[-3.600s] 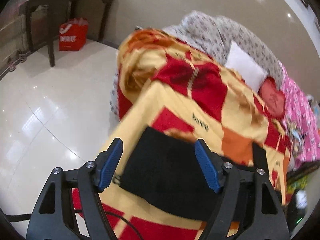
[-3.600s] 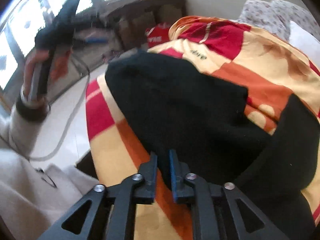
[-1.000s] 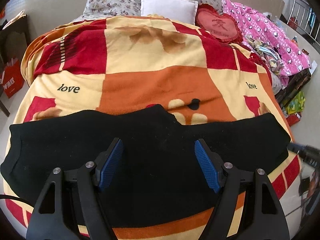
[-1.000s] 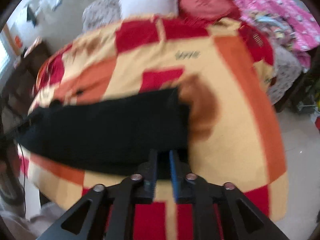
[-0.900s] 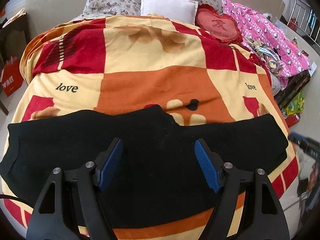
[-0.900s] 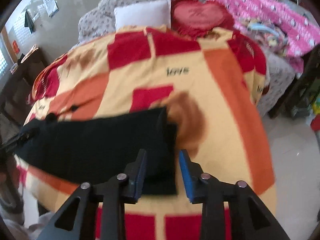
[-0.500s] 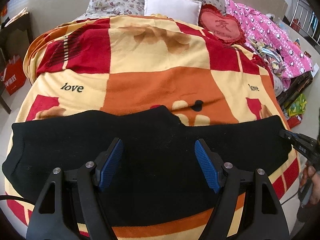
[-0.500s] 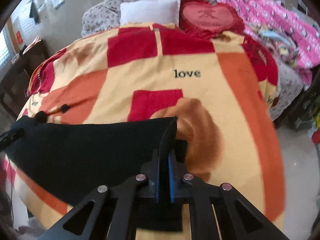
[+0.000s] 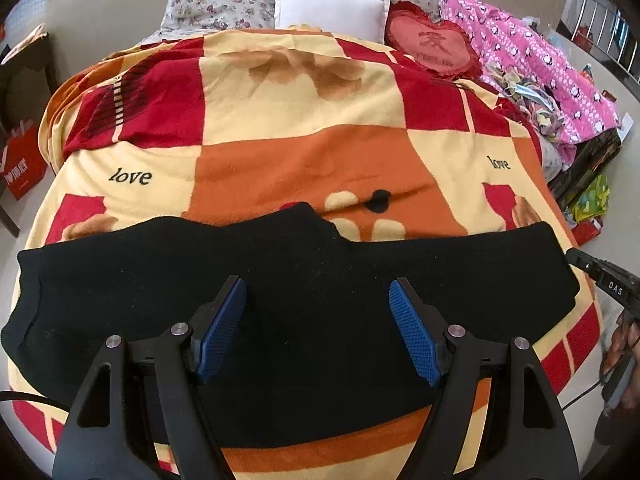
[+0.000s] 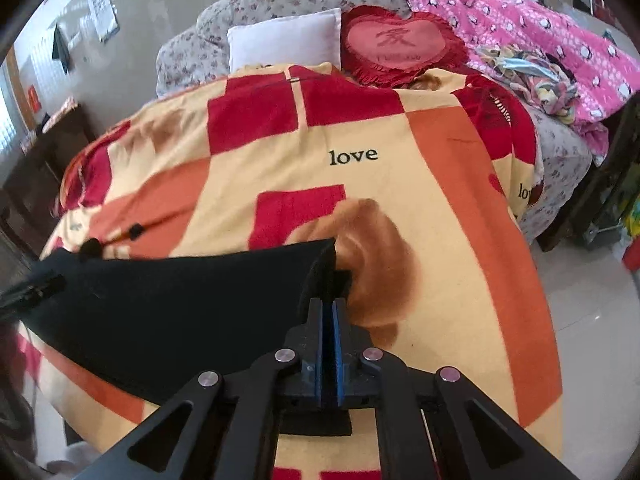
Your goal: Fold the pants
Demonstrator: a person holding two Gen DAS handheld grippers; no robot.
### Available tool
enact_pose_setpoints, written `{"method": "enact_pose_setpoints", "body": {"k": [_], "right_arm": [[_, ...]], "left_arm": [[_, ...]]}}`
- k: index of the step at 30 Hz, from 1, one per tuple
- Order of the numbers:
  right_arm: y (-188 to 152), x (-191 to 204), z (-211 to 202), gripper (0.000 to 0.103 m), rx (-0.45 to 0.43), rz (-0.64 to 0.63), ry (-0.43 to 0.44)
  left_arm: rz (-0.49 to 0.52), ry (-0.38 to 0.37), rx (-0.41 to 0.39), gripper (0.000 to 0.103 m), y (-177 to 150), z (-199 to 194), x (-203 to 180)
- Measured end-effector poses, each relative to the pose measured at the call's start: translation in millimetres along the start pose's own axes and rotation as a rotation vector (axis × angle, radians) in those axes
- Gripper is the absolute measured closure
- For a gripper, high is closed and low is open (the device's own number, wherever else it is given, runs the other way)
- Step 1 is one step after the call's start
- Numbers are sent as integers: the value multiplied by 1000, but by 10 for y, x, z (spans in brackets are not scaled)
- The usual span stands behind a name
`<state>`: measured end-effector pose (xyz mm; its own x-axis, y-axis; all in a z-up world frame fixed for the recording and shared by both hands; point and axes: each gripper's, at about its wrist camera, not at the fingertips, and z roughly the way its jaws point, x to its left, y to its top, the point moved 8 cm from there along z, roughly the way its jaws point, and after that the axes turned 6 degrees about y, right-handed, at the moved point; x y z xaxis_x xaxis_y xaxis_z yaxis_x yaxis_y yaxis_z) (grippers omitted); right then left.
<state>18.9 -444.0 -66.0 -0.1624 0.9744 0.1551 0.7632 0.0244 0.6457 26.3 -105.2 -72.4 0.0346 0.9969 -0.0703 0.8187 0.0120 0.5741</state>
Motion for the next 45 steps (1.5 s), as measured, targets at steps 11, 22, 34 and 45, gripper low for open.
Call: {"method": "enact_pose_setpoints", "body": {"k": [11, 22, 34, 45], "right_arm": [[-4, 85, -9, 64, 9, 17, 55], [-149, 193, 109, 96, 52, -76, 34], [-339, 111, 148, 96, 98, -93, -31], [-69, 259, -241, 93, -46, -44, 83]], "left_arm": [[-3, 6, 5, 28, -18, 9, 17], [6, 14, 15, 28, -57, 22, -16], [41, 59, 38, 28, -142, 145, -54], [44, 35, 9, 28, -65, 76, -191]]}}
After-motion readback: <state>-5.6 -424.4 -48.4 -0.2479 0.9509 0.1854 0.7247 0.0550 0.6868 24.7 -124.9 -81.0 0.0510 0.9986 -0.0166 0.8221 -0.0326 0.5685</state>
